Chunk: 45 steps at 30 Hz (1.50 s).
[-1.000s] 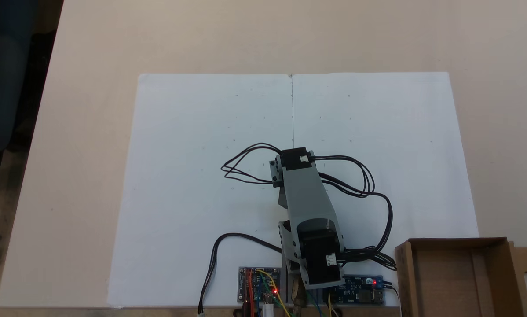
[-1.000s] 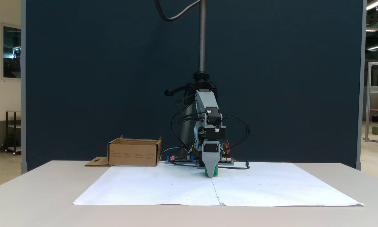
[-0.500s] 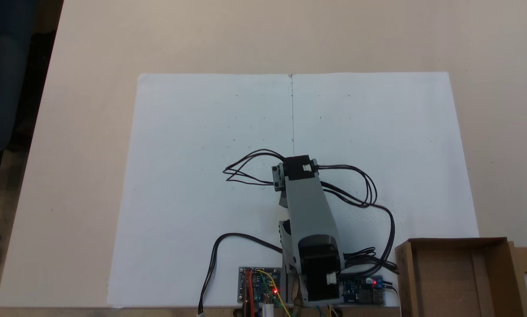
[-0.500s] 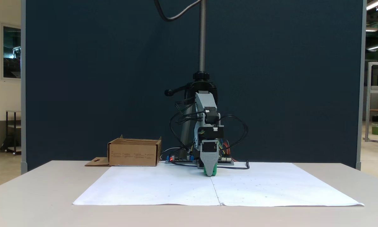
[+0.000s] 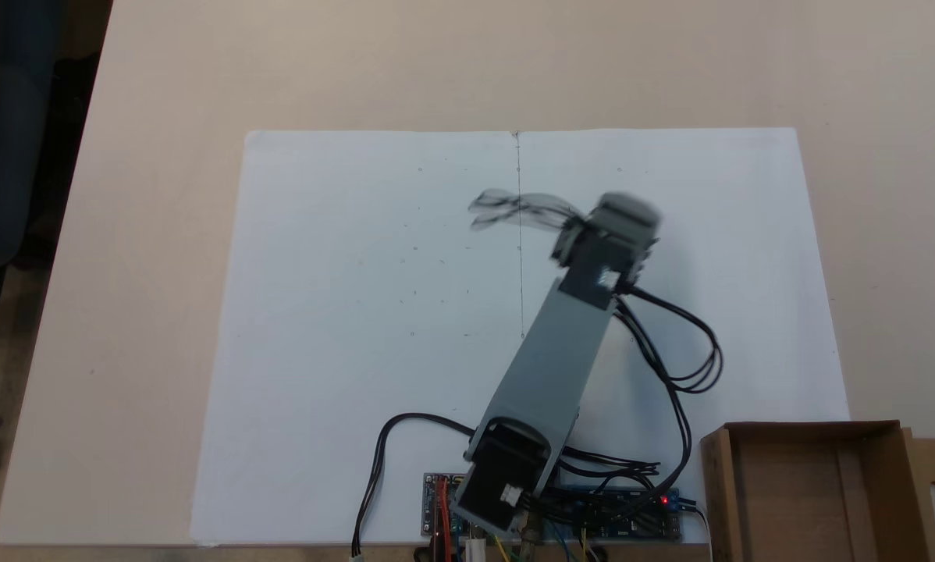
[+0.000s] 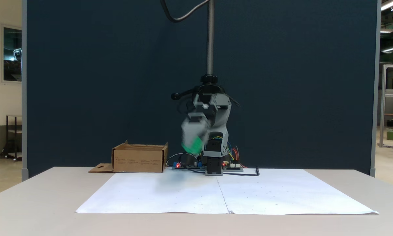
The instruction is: Grasp a green dice and put it in the bin.
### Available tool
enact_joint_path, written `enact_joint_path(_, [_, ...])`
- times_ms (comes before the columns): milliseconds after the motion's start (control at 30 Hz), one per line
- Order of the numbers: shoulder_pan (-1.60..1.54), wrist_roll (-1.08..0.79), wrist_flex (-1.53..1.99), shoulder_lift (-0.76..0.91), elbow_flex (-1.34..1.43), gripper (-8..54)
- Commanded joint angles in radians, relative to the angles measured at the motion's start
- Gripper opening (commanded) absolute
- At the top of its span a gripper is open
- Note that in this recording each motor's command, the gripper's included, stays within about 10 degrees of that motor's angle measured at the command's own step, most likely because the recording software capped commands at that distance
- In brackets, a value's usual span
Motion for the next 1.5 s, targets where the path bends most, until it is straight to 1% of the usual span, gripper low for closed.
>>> enact_joint_path(0, [0.141, -0.095, -0.020, -0.060, -0.161, 11.9])
enact_joint_path(67, [0.295, -0.098, -0.014, -0.098, -0.253, 11.9])
enact_joint_path(200, [0.459, -0.098, -0.006, -0.156, -0.339, 11.9])
enact_joint_path(333, [0.627, -0.098, 0.086, -0.209, -0.446, 11.9])
enact_joint_path(633, [0.902, -0.101, 0.183, -0.238, -0.489, 11.9])
enact_joint_path(700, [0.954, -0.103, 0.179, -0.255, -0.491, 11.9])
enact_joint_path(733, [1.003, -0.115, 0.179, -0.288, -0.509, 11.9])
enact_joint_path(1033, [1.223, -0.241, 0.173, -0.517, -0.626, 11.9])
enact_joint_path(1167, [1.287, -0.272, 0.195, -0.554, -0.627, 11.9])
enact_joint_path(1367, [1.318, -0.291, 0.364, -0.557, -0.627, 11.9])
enact_joint_path(1467, [1.319, -0.301, 0.359, -0.558, -0.627, 11.9])
